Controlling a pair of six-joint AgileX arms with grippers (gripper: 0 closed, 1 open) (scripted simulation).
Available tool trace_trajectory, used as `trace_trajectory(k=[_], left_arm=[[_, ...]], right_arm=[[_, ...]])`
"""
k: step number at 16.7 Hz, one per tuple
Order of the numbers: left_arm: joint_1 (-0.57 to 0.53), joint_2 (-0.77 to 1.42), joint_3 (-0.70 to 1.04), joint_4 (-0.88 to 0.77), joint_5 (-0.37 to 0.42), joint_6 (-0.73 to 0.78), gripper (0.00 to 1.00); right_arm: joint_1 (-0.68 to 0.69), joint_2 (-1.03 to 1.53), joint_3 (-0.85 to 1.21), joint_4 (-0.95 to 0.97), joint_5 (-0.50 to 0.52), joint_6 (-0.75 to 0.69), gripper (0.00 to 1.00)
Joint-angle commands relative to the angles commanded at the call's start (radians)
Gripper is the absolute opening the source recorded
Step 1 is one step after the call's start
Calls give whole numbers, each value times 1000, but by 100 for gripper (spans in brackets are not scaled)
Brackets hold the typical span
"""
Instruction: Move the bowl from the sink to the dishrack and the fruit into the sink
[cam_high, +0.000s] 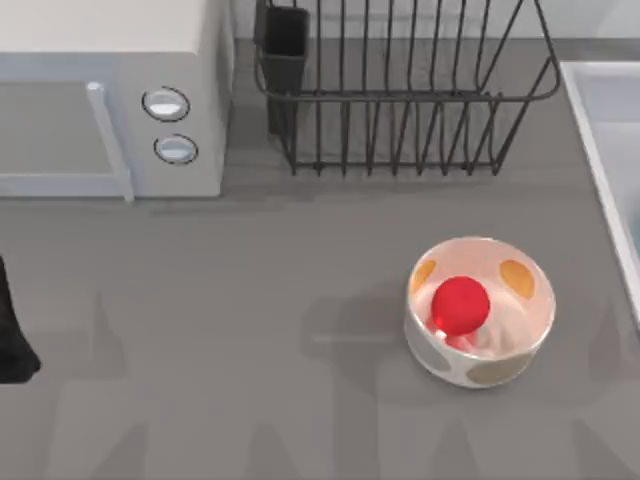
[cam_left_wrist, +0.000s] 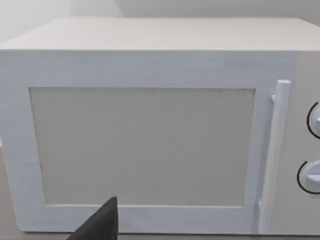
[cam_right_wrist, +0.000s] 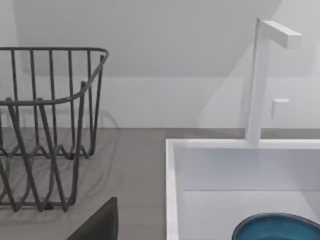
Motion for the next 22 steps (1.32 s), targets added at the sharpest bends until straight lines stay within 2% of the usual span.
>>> trace_trajectory(k=[5, 10, 15, 22], left_arm=[[0, 0, 0, 0, 0, 0, 100], [0, 0, 0, 0, 0, 0, 100], [0, 0, 0, 0, 0, 0, 100], [0, 0, 0, 0, 0, 0, 100]], right_arm=[[4, 53, 58, -16, -15, -13, 100], [4, 334, 335, -129, -55, -72, 100], [-23, 814, 740, -374, -64, -165, 100], [-130, 1649, 1387, -845, -17, -303, 100]])
